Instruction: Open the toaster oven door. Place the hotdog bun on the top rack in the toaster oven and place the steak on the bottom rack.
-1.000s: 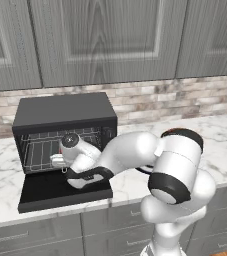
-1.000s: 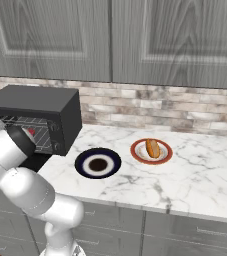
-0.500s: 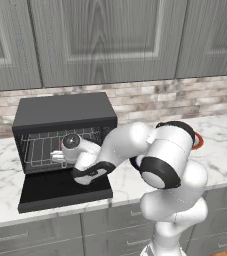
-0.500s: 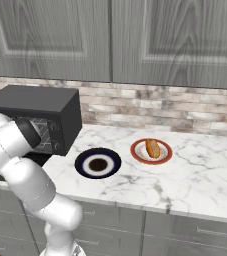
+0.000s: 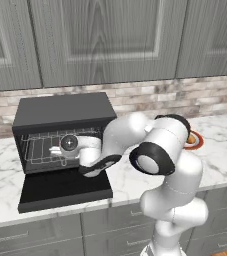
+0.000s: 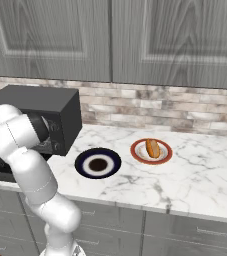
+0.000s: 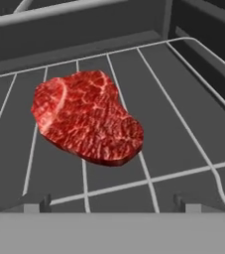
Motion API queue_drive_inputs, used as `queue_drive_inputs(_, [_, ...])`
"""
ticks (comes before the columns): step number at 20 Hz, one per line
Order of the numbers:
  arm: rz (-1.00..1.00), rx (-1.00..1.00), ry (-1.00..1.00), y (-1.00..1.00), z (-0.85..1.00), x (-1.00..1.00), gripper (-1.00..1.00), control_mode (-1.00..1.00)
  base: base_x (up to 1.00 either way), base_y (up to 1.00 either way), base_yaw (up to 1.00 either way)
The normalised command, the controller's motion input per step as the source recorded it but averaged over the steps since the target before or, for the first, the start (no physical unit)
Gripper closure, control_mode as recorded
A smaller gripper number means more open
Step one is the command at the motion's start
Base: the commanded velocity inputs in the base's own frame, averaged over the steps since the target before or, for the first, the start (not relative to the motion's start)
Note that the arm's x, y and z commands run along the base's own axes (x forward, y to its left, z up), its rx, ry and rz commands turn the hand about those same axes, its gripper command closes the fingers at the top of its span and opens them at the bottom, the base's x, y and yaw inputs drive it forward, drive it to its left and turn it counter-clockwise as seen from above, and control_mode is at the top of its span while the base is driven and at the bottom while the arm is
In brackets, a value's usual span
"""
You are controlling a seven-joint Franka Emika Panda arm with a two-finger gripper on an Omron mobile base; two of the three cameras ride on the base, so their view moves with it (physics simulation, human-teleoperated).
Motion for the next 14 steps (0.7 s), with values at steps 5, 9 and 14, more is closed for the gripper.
queue_drive_inputs(5, [-0.04,0.00,-0.03,0.10,-0.21,0.17,-1.00,-1.00,0.00,0.00,0.00])
queue_drive_inputs(9, [-0.01,0.00,-0.03,0.13,-0.21,0.12,-1.00,-1.00,0.00,0.00,0.00])
queue_drive_inputs(14, [-0.01,0.00,-0.03,0.13,-0.17,0.01,-1.00,-1.00,0.00,0.00,0.00])
